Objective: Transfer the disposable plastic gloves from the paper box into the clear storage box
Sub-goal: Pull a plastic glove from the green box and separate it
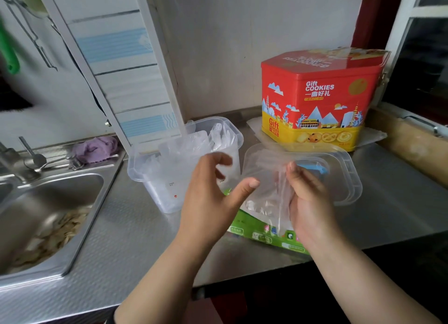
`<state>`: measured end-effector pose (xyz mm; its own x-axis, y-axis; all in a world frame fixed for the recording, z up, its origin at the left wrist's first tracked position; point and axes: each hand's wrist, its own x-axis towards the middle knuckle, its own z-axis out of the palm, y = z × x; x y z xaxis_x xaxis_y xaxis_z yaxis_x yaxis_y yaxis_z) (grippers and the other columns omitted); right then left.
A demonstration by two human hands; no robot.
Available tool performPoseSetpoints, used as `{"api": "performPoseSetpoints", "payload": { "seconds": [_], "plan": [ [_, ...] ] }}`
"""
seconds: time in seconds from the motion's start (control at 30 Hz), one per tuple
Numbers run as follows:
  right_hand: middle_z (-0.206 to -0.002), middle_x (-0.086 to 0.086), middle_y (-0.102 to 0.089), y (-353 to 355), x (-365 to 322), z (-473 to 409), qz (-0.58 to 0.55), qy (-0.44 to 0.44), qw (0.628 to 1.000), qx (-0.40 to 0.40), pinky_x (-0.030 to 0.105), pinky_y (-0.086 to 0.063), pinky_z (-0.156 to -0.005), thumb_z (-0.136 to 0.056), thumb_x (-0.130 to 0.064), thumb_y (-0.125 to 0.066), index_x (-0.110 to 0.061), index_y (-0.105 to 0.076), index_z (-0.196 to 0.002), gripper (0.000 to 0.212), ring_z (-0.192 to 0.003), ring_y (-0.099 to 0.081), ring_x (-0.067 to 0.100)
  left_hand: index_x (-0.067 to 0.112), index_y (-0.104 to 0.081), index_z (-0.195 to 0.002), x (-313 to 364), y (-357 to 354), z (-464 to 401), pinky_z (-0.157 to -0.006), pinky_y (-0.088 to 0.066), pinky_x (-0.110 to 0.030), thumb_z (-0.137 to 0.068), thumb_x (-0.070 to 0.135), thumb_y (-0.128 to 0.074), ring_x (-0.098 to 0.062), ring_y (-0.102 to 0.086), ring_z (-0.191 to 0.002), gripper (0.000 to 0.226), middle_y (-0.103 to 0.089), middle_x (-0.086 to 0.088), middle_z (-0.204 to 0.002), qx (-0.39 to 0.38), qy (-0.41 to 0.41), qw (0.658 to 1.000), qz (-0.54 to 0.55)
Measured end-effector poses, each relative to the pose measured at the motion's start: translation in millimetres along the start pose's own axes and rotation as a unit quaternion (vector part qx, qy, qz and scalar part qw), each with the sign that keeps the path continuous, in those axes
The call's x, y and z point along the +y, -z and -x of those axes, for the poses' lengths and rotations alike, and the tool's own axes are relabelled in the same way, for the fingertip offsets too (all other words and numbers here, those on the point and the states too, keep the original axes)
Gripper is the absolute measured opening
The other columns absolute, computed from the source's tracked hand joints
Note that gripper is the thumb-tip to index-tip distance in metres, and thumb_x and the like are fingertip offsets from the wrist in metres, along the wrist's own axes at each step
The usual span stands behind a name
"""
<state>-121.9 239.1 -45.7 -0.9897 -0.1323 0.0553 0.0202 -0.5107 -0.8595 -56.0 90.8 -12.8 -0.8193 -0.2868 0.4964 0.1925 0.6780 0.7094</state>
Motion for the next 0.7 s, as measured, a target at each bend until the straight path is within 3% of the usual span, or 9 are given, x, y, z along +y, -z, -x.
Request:
{"api": "performPoseSetpoints", "payload": {
  "seconds": [0.1, 0.13, 0.2, 0.27, 0.33, 0.4, 0.53, 0.6, 0.7],
  "plan": [
    [-0.102, 0.011, -0.072, -1, -1, 4, 0.063, 0.009, 0.998, -0.005, 0.053, -0.042, -0.100, -0.062, -0.069, -0.075, -0.020, -0.075, -0.094, 0.058, -0.098, -0.065, 0.026, 0.028, -0.042, -0.137, 8, -6, -17, -0.090, -0.043, -0.018, -0.069, 0.064, -0.067, 0.001, -0.052, -0.104, 0.080, -0.056, 0.018, -0.118, -0.108, -0.016, 0.994, -0.033],
    [-0.102, 0.007, -0.072, 0, -1, 4, 0.087, 0.017, 0.996, -0.006, 0.051, -0.045, -0.099, -0.070, -0.067, -0.070, -0.020, -0.074, -0.096, 0.054, -0.102, -0.064, 0.025, 0.026, -0.048, -0.133, 10, -9, -23, -0.089, -0.045, -0.020, -0.075, 0.054, -0.071, 0.000, -0.055, -0.101, 0.069, -0.061, 0.016, -0.111, -0.125, -0.030, 0.991, -0.033],
    [-0.106, -0.004, -0.070, 5, -1, 4, 0.145, 0.039, 0.989, -0.001, 0.029, -0.049, -0.090, -0.078, -0.062, -0.061, -0.024, -0.067, -0.104, 0.046, -0.106, -0.062, 0.016, 0.018, -0.061, -0.114, 14, -18, -33, -0.083, -0.050, -0.031, -0.085, 0.038, -0.071, -0.005, -0.061, -0.090, 0.036, -0.067, 0.013, -0.094, -0.113, -0.053, 0.992, -0.037],
    [-0.122, -0.004, -0.061, 11, -1, 8, 0.211, 0.053, 0.976, -0.019, 0.021, -0.045, -0.090, -0.077, -0.064, -0.061, -0.026, -0.053, -0.124, 0.061, -0.115, -0.057, 0.010, 0.015, -0.066, -0.097, 17, -27, -40, -0.071, -0.052, -0.036, -0.091, 0.033, -0.065, -0.007, -0.061, -0.077, 0.019, -0.066, 0.012, -0.080, -0.067, -0.058, 0.995, -0.037],
    [-0.127, -0.003, -0.058, 20, 6, 12, 0.257, 0.050, 0.962, -0.073, 0.029, -0.044, -0.100, -0.060, -0.074, -0.072, -0.025, -0.042, -0.130, 0.090, -0.120, -0.055, 0.012, 0.018, -0.066, -0.087, 20, -34, -42, -0.066, -0.051, -0.036, -0.092, 0.039, -0.057, -0.009, -0.061, -0.069, 0.024, -0.066, 0.010, -0.072, -0.032, -0.065, 0.997, -0.034],
    [-0.120, -0.013, -0.058, 21, 9, 17, 0.363, 0.027, 0.924, -0.114, 0.034, -0.046, -0.096, -0.048, -0.076, -0.077, -0.030, -0.034, -0.126, 0.100, -0.115, -0.058, 0.012, 0.020, -0.066, -0.088, 21, -40, -42, -0.064, -0.051, -0.035, -0.093, 0.045, -0.054, -0.013, -0.063, -0.069, 0.028, -0.068, 0.007, -0.075, -0.039, -0.073, 0.995, -0.049],
    [-0.123, -0.005, -0.054, 12, 13, 26, 0.572, 0.031, 0.812, -0.115, 0.032, -0.047, -0.086, -0.058, -0.056, -0.084, -0.024, -0.015, -0.138, 0.110, -0.115, -0.056, 0.021, 0.017, -0.063, -0.084, 23, -44, -47, -0.049, -0.034, -0.021, -0.092, 0.045, -0.060, -0.010, -0.048, -0.053, 0.029, -0.052, 0.008, -0.055, -0.040, -0.112, 0.988, -0.095],
    [-0.133, -0.003, -0.051, 12, 12, 24, 0.589, 0.041, 0.799, -0.114, 0.033, -0.046, -0.089, -0.057, -0.058, -0.082, -0.026, -0.012, -0.141, 0.114, -0.122, -0.053, 0.023, 0.021, -0.061, -0.076, 25, -41, -53, -0.047, -0.027, -0.019, -0.092, 0.032, -0.063, -0.013, -0.045, -0.049, 0.020, -0.037, 0.011, -0.046, -0.030, -0.129, 0.987, -0.091],
    [-0.152, -0.007, -0.034, 13, 12, 22, 0.589, 0.058, 0.794, -0.135, 0.035, -0.043, -0.096, -0.060, -0.054, -0.084, -0.050, 0.023, -0.140, 0.134, -0.131, -0.046, 0.020, 0.029, -0.050, -0.065, 27, -26, -67, -0.046, -0.026, -0.027, -0.091, 0.026, -0.061, -0.012, -0.037, -0.045, 0.029, -0.030, 0.010, -0.043, -0.005, -0.147, 0.984, -0.099]
  ]
}}
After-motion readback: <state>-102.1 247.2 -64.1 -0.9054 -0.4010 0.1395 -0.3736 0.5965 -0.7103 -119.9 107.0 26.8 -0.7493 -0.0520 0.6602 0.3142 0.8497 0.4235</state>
